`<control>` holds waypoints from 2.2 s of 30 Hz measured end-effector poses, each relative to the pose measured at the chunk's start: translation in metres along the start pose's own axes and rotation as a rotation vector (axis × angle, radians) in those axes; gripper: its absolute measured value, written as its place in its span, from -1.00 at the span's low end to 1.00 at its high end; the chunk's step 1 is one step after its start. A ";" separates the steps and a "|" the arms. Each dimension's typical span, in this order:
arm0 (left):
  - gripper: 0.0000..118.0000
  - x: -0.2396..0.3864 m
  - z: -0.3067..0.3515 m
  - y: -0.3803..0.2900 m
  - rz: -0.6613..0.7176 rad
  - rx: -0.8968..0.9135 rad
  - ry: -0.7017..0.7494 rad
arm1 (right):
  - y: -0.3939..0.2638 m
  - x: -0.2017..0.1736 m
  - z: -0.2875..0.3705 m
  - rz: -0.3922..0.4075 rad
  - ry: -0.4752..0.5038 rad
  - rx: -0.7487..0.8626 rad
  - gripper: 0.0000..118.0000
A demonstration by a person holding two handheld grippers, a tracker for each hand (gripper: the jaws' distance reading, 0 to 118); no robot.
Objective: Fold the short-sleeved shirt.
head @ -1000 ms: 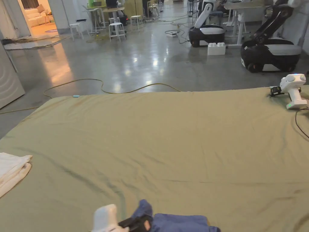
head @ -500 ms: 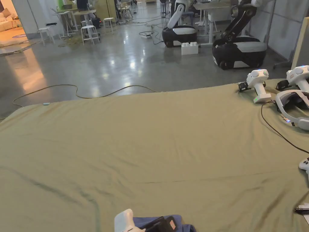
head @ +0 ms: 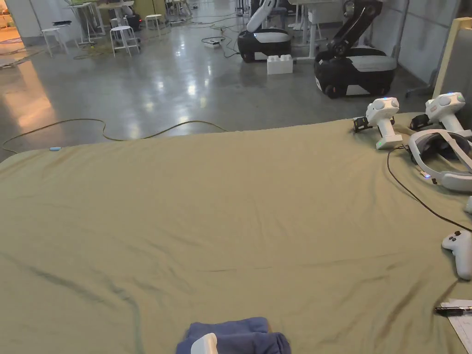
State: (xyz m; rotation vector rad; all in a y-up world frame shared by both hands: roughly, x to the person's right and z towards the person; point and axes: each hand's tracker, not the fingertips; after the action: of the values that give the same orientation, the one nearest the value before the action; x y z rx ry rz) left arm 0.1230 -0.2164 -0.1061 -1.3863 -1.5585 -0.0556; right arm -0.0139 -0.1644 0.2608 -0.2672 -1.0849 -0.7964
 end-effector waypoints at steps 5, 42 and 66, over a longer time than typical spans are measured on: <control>-0.16 0.004 0.081 0.000 -0.050 0.127 -0.130 | 0.011 -0.029 -0.066 0.125 0.117 -0.112 -1.00; -0.33 -0.125 0.229 0.058 0.077 0.240 0.105 | 0.022 -0.062 -0.208 0.133 0.251 -0.390 -1.00; 0.57 0.023 0.371 -0.029 -0.670 0.976 0.663 | 0.078 -0.077 -0.062 0.240 0.174 0.127 -1.00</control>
State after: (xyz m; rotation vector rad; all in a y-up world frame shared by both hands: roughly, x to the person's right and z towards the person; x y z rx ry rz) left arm -0.1265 0.0157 -0.2572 -0.0262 -1.1330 -0.1240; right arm 0.0652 -0.1101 0.1792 -0.2114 -0.9152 -0.5241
